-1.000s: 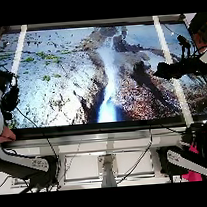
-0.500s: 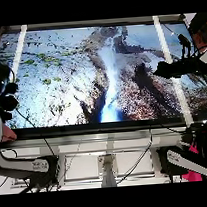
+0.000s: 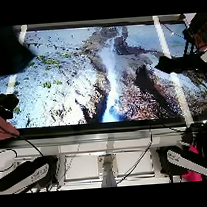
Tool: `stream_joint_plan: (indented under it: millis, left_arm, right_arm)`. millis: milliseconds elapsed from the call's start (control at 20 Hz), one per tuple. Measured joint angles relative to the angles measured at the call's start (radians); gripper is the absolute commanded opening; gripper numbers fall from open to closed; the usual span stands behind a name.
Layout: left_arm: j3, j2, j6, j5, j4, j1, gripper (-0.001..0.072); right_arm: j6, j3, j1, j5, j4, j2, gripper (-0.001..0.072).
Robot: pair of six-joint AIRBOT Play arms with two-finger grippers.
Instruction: Fold the clothes and pants, and hang the long-sleeved shirts on hangers.
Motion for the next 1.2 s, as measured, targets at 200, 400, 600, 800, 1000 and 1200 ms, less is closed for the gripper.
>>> stream_joint_plan:
  millis: [200, 400, 600, 800, 1000, 1200]
  left_arm:
    - [0.090, -0.051, -0.073, 0.163, -0.025, -0.228, 0.0003]
    - [0.115, -0.174, -0.096, 0.191, -0.035, -0.436, 0.0004]
    - [0.121, -0.328, -0.037, -0.034, -0.040, -0.620, 0.0021]
    - [0.123, -0.466, 0.196, -0.415, -0.039, -0.742, 0.0360]
    - [0.124, -0.538, 0.385, -0.720, -0.032, -0.796, 0.0293]
    - [0.125, -0.548, 0.470, -0.888, 0.003, -0.795, 0.0005]
  right_arm:
    - [0.001, 0.093, -0.113, -0.100, -0.019, 0.000, 0.0032]
    - [0.001, 0.164, -0.245, -0.126, -0.039, 0.000, 0.0032]
    - [0.001, 0.185, -0.320, -0.121, -0.047, -0.001, 0.0042]
    - [0.009, 0.191, -0.340, -0.107, -0.046, -0.001, 0.0337]
    - [0.016, 0.193, -0.346, -0.062, -0.045, -0.001, 0.0333]
    - [0.017, 0.193, -0.347, 0.024, -0.044, -0.006, 0.0033]
